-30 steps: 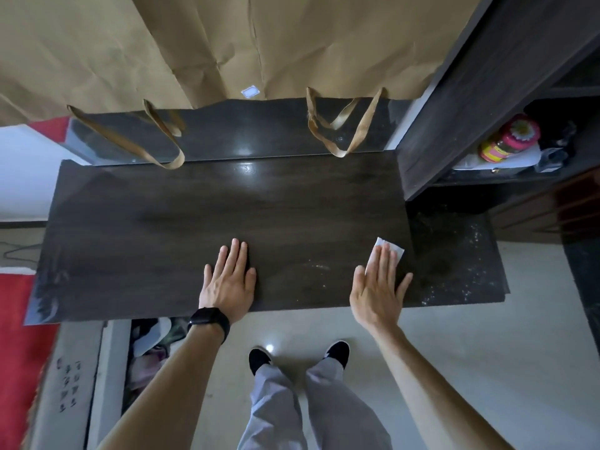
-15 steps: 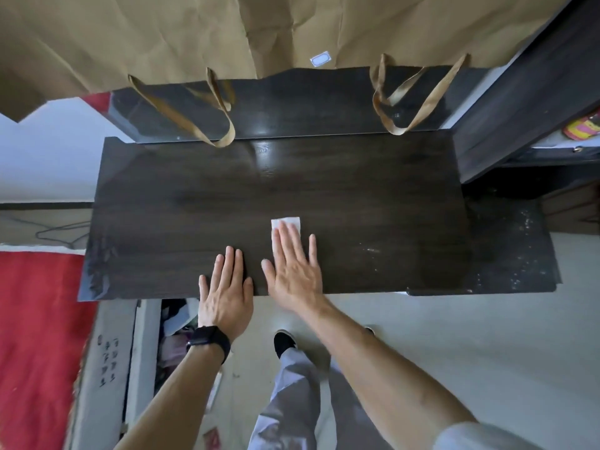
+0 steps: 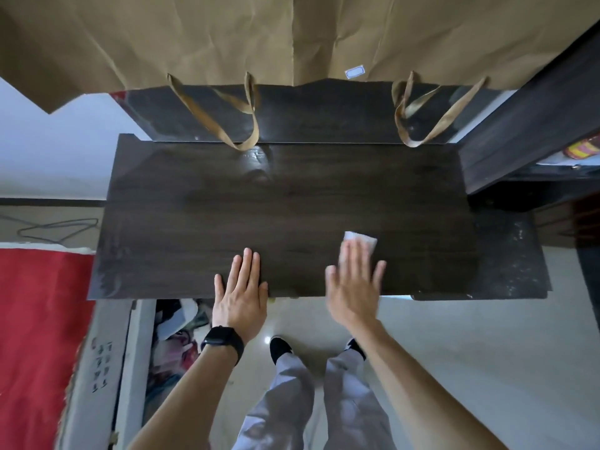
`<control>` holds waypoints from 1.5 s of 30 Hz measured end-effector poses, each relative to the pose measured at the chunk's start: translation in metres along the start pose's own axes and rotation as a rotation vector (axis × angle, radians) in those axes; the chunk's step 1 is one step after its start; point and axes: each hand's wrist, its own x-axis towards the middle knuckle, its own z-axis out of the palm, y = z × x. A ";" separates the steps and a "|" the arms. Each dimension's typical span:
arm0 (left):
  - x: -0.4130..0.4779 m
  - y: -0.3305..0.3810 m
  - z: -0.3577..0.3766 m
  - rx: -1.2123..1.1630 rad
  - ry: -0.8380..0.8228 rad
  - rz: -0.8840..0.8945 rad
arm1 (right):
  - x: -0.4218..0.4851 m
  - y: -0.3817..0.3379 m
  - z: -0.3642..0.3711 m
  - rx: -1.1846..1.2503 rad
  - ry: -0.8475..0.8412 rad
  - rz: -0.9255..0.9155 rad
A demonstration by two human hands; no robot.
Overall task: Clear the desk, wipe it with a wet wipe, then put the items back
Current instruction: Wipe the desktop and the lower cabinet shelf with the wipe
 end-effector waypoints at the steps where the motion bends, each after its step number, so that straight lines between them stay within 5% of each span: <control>1: 0.000 -0.001 0.000 -0.003 -0.001 0.001 | -0.008 -0.023 0.008 -0.006 -0.025 -0.115; 4: -0.001 0.000 0.004 0.005 -0.016 -0.007 | -0.013 -0.047 0.010 -0.020 -0.101 -0.383; 6: 0.000 0.001 0.005 0.018 -0.023 -0.012 | -0.004 -0.012 0.002 -0.048 -0.099 -0.378; 11: 0.000 0.009 0.011 -0.007 0.012 -0.030 | 0.018 0.134 -0.036 0.020 -0.023 0.259; 14: 0.002 0.024 0.017 0.019 0.044 0.012 | 0.027 0.147 -0.039 0.096 0.002 0.440; 16: 0.006 0.041 0.021 0.049 0.035 0.109 | 0.022 0.113 -0.030 0.061 0.010 0.362; 22: 0.020 0.107 0.041 0.094 0.040 0.248 | 0.007 0.069 -0.020 -0.069 -0.093 -0.296; 28: 0.024 0.164 0.058 0.131 0.032 0.288 | 0.050 0.195 -0.046 -0.013 0.002 0.152; 38: 0.028 0.294 0.094 0.056 0.061 0.050 | 0.042 0.241 -0.054 0.232 0.060 0.069; 45: 0.028 0.324 0.103 0.021 0.117 -0.077 | 0.012 0.247 -0.045 0.503 0.030 0.129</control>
